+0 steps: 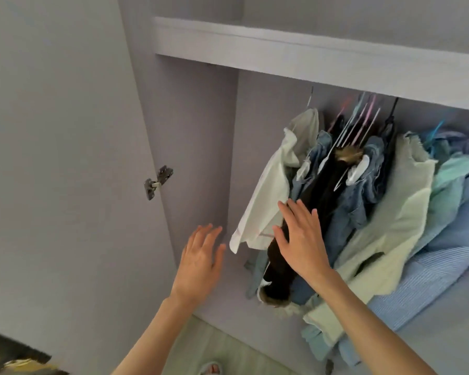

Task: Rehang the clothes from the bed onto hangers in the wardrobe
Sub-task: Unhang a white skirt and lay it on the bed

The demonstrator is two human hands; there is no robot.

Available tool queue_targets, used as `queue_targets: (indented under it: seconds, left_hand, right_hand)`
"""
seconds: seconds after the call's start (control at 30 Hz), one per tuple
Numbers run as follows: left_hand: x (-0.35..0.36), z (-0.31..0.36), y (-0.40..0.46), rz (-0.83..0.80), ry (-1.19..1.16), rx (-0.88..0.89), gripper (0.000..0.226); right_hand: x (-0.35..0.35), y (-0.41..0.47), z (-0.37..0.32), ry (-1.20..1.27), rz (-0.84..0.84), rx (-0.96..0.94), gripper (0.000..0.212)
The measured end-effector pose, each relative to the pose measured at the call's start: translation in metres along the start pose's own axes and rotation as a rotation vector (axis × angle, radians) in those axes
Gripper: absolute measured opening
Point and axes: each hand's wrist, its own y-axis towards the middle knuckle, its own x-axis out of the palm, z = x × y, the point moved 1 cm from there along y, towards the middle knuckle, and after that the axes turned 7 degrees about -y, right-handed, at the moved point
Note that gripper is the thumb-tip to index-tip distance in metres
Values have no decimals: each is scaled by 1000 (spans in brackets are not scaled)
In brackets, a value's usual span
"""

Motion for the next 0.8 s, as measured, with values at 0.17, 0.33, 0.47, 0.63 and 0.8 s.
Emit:
queue_targets:
  seconds: [0.17, 0.33, 0.47, 0.63, 0.8]
  left_hand:
    - [18, 6, 90, -91, -51, 76, 67]
    - [23, 36, 178, -126, -145, 215, 47]
    - [38, 64, 230, -135, -220, 253, 45]
    - [62, 89, 272, -168, -222, 289, 50]
    - [82, 95, 288, -153, -232, 207, 44]
  right_hand:
    - [1, 69, 23, -122, 118, 18, 49]
    - [-2, 140, 51, -299, 158, 30, 45]
    - [8, 173, 70, -424, 102, 105, 45]
    - [16, 164, 81, -497, 73, 101, 53]
    - [15, 156, 91, -525, 62, 80, 56]
